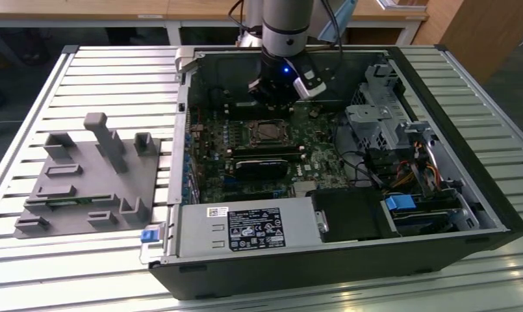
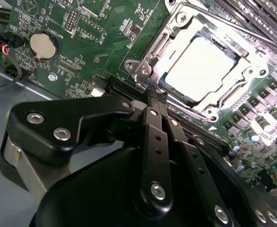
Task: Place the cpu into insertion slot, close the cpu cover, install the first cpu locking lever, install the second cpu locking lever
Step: 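Install the first cpu locking lever, then install the second cpu locking lever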
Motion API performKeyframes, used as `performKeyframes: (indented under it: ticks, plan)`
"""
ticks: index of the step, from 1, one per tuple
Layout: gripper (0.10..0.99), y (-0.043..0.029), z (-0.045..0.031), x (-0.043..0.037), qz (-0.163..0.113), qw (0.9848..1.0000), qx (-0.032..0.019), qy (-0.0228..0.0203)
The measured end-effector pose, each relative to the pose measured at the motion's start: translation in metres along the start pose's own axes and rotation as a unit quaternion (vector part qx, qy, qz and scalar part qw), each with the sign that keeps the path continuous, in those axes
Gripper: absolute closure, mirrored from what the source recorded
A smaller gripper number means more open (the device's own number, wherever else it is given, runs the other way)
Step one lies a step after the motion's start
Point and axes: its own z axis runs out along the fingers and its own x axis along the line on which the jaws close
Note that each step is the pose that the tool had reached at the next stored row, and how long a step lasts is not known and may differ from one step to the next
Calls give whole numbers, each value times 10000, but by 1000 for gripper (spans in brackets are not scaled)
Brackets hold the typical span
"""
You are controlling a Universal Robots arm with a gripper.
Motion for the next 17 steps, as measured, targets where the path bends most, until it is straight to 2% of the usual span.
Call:
performKeyframes:
  ticks: [17]
  plan:
    - [980,-48,-3,-6,0,10000,0,0]
